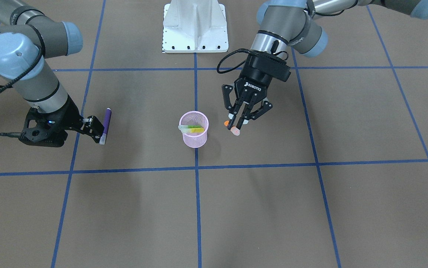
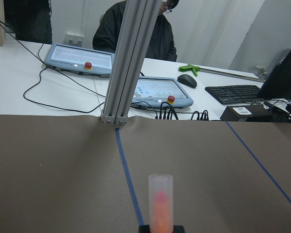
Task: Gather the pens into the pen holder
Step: 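Carry orange marker toward cup with left gripper while right gripper moves over purple marker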
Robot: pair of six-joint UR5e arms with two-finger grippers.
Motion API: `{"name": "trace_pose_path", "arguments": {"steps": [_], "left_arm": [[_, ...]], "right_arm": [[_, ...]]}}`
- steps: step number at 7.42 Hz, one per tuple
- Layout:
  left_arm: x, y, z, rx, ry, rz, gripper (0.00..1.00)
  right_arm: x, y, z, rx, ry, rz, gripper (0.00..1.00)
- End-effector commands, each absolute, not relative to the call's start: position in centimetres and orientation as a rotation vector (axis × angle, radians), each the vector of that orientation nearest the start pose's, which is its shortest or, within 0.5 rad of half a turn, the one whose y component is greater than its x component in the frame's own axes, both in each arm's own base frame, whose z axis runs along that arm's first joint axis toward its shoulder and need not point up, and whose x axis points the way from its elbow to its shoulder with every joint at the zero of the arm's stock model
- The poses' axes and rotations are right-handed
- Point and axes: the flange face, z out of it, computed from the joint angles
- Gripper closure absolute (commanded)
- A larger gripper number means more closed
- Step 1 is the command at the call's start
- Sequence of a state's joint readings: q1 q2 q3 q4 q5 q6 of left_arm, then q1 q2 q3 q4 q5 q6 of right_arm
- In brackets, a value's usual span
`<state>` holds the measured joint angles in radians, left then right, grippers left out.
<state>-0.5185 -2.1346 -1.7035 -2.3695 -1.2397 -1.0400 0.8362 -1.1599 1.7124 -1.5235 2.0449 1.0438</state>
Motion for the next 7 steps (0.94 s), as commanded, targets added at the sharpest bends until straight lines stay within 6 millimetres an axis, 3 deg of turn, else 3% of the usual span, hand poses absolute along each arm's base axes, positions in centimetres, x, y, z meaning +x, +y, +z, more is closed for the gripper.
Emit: {"name": "trace_pose_path", "arguments": {"steps": [1, 5, 7], "left_arm": [[47.5, -45.4, 16.2, 0.986, 1.171, -0.237, 1.00], [49.1, -45.9, 17.3, 0.970, 1.145, -0.231, 1.00], [51.2, -46.2, 17.3, 0.967, 1.151, -0.228, 1.00]], "right_arm": [[-38.5, -52.1, 37.4, -0.017, -0.729, 0.124, 0.01], [-41.7, -50.7, 39.2, -0.057, -0.698, 0.083, 0.01], [-42.2, -50.5, 39.7, -0.067, -0.691, 0.075, 0.01]]}}
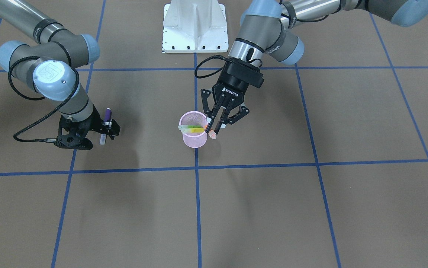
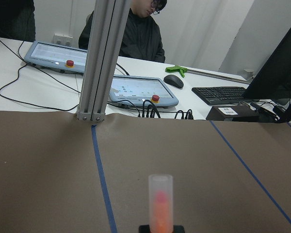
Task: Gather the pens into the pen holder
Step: 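Carry orange marker toward cup with left gripper while right gripper moves over purple marker, then lower the right gripper and close it on the purple marker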
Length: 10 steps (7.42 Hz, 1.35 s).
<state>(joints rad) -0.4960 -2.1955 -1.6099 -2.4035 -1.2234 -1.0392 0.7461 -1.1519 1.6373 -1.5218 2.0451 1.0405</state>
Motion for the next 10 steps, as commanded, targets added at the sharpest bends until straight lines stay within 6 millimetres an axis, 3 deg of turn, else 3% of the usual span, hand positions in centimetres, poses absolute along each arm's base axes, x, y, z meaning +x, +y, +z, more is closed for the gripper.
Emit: {"name": "trace_pose_path", "arguments": {"steps": [1, 3, 8, 10], "left_arm": [[51.3, -46.3, 17.4, 0.965, 1.148, -0.227, 1.00], [51.4, -46.3, 17.5, 0.964, 1.147, -0.226, 1.00], [51.6, -46.4, 17.8, 0.962, 1.141, -0.223, 1.00], [51.6, -46.4, 17.8, 0.964, 1.137, -0.219, 1.00]], "right_arm": [[-42.2, -50.5, 39.7, -0.067, -0.691, 0.075, 0.02], [-42.4, -50.1, 40.2, -0.081, -0.689, 0.069, 0.05], [-43.4, -49.3, 40.4, -0.105, -0.693, 0.049, 0.27], [-43.6, -49.4, 41.1, -0.116, -0.684, 0.048, 0.28]]}}
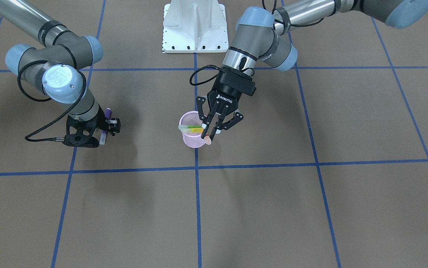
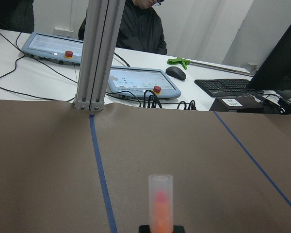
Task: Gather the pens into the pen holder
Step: 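Lower the right gripper and close it on the purple marker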
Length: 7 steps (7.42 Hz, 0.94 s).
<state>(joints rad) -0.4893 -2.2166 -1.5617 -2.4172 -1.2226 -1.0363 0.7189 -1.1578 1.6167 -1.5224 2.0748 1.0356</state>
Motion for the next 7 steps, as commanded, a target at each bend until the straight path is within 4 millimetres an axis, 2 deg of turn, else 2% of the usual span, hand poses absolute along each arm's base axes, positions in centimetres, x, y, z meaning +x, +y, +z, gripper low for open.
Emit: {"name": "trace_pose_path", "arguments": {"steps": [1, 2, 4, 5, 7], "left_arm": [[51.56, -46.41, 17.78, 0.964, 1.137, -0.219, 1.00], [51.56, -46.41, 17.78, 0.964, 1.137, -0.219, 1.00], [51.87, -46.57, 18.22, 0.960, 1.128, -0.217, 1.00], [51.87, -46.57, 18.23, 0.961, 1.127, -0.216, 1.00], [51.87, -46.57, 18.23, 0.960, 1.128, -0.217, 1.00]], "right_arm": [[-43.84, -49.46, 41.17, -0.117, -0.681, 0.048, 0.28], [-43.77, -49.51, 41.17, -0.118, -0.682, 0.049, 0.31], [-43.69, -49.45, 41.29, -0.119, -0.681, 0.049, 0.51], [-43.66, -49.42, 41.40, -0.119, -0.680, 0.048, 0.55], [-43.64, -49.40, 41.50, -0.120, -0.678, 0.048, 0.55]]}}
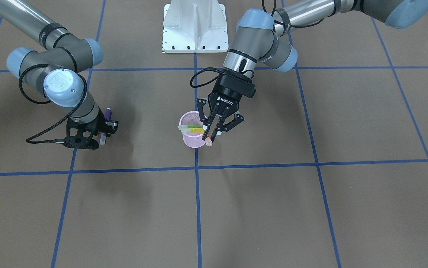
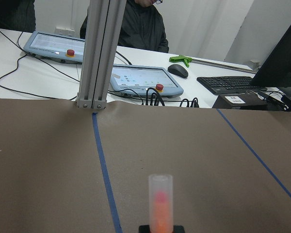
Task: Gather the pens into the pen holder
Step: 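Lower the right gripper and close it on the purple marker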
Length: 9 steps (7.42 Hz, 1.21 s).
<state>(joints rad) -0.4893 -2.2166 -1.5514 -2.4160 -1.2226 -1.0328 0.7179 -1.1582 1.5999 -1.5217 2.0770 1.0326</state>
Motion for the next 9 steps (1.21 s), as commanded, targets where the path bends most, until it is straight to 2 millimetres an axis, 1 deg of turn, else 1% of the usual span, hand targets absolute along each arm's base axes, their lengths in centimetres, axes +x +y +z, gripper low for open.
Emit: {"name": "trace_pose_path", "arguments": {"steps": [1, 7, 9], "left_arm": [[51.87, -46.57, 18.23, 0.960, 1.128, -0.217, 1.00], [51.87, -46.57, 18.23, 0.961, 1.127, -0.216, 1.00], [51.71, -46.47, 17.97, 0.962, 1.133, -0.216, 1.00]], "right_arm": [[-43.64, -49.40, 41.50, -0.120, -0.678, 0.048, 0.55], [-43.77, -49.38, 41.30, -0.119, -0.681, 0.048, 0.55], [-43.86, -49.32, 41.12, -0.118, -0.683, 0.047, 0.58]]}}
